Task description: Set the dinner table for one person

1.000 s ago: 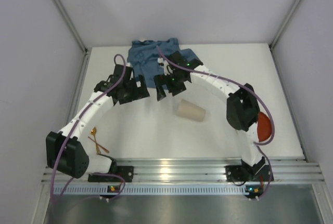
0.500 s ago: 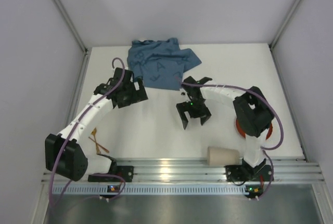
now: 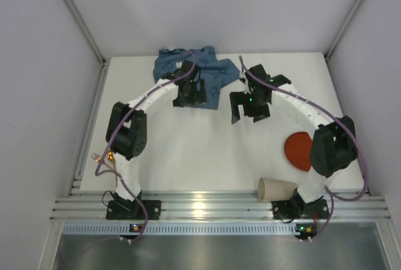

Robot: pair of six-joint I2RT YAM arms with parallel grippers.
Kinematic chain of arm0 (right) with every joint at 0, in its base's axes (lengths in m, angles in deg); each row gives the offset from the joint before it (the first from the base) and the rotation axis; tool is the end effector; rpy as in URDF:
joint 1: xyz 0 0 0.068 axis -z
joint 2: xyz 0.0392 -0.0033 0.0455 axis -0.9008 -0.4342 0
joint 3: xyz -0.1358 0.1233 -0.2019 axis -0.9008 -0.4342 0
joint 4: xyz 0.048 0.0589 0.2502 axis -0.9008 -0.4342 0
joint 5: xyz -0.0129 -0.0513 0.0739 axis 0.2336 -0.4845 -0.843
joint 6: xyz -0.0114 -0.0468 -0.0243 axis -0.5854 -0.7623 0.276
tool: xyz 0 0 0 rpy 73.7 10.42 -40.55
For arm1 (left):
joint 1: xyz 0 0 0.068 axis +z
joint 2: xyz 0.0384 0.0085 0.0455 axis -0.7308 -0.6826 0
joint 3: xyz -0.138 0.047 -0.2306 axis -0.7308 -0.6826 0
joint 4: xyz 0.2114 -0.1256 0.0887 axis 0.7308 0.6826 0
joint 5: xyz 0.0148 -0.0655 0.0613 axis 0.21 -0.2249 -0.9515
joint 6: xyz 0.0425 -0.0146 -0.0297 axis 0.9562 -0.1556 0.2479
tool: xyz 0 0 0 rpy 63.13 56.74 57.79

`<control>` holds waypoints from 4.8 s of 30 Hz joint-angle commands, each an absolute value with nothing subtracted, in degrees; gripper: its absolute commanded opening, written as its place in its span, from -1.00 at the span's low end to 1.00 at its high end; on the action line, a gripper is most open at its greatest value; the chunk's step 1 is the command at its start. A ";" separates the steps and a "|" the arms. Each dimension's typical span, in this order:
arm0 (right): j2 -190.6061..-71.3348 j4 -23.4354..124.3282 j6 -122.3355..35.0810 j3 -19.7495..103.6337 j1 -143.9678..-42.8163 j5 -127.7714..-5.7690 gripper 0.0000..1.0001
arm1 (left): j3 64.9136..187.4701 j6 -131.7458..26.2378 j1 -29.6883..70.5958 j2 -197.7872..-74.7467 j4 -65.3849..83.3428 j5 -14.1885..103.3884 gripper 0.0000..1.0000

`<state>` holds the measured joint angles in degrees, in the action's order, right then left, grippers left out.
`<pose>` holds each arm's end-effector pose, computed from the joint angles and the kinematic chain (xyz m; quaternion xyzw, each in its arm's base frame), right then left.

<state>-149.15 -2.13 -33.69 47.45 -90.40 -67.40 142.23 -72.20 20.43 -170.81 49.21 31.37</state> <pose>0.3110 0.1583 0.2513 -0.0921 0.9799 0.1255 0.1249 0.3725 -0.1825 0.2320 -0.0491 0.9635 -0.0884 0.2478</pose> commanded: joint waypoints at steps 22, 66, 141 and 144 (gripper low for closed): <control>-116.16 -7.93 -24.51 26.69 -88.17 -59.75 0.99 | 174.97 -62.70 12.06 -204.65 50.81 19.56 -0.16; -139.63 18.18 -20.73 39.35 -83.51 -82.52 0.99 | 126.80 -78.26 27.87 -159.19 42.20 26.22 0.91; -146.48 24.41 -14.76 47.41 -62.79 -80.83 -1.00 | 137.94 -63.67 37.81 -155.35 52.83 32.64 -1.00; -151.29 21.78 -14.67 62.66 -60.58 -85.14 -1.00 | 145.91 -65.33 37.81 -158.14 53.71 33.00 -1.00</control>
